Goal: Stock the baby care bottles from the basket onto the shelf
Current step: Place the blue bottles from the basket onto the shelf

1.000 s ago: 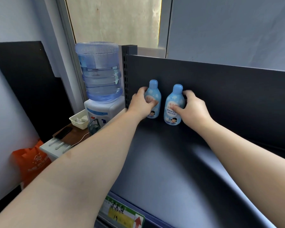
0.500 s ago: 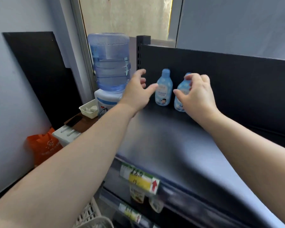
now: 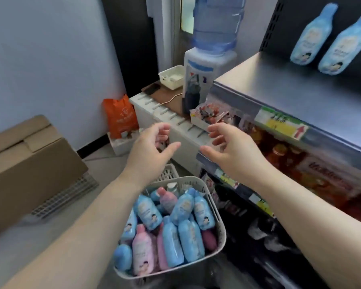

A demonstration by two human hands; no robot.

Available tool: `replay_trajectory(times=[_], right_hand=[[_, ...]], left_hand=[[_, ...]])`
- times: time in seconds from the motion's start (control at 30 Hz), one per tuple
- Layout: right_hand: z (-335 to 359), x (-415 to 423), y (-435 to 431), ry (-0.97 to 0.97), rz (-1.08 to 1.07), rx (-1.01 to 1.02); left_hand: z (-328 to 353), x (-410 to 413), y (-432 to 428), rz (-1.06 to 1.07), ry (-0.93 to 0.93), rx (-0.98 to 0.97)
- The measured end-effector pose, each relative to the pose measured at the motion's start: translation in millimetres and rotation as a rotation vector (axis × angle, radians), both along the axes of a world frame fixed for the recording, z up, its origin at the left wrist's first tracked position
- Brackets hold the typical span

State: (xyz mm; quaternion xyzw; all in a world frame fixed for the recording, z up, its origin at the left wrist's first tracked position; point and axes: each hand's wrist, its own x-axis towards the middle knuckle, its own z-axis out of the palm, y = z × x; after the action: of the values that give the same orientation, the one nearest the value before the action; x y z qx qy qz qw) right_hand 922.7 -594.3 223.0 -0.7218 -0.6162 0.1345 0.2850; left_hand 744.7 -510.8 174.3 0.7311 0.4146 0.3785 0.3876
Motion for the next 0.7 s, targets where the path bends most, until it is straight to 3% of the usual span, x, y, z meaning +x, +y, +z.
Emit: replay_trajectory(times=[0.13,0.27,0.53,0.7], right_hand=[[-66,-48,-18,-0.045,0.088,-0.131],[-124,-76,-31,-0.059,0.126,-0.277],[-213,-92,-43,-0.138,0.137,-0.539],[-249,-93,-50,-0.168,0.119,-0.566]], left_hand=[[-59,-68,-33,0.078,0.271,0.019],[-110,-111,-64,0.076,0.436,-0.101],[-189,-150,-104,-0.008,0.786,-0.287],[-218,-155,-115,-0.08,0.98,-0.309]])
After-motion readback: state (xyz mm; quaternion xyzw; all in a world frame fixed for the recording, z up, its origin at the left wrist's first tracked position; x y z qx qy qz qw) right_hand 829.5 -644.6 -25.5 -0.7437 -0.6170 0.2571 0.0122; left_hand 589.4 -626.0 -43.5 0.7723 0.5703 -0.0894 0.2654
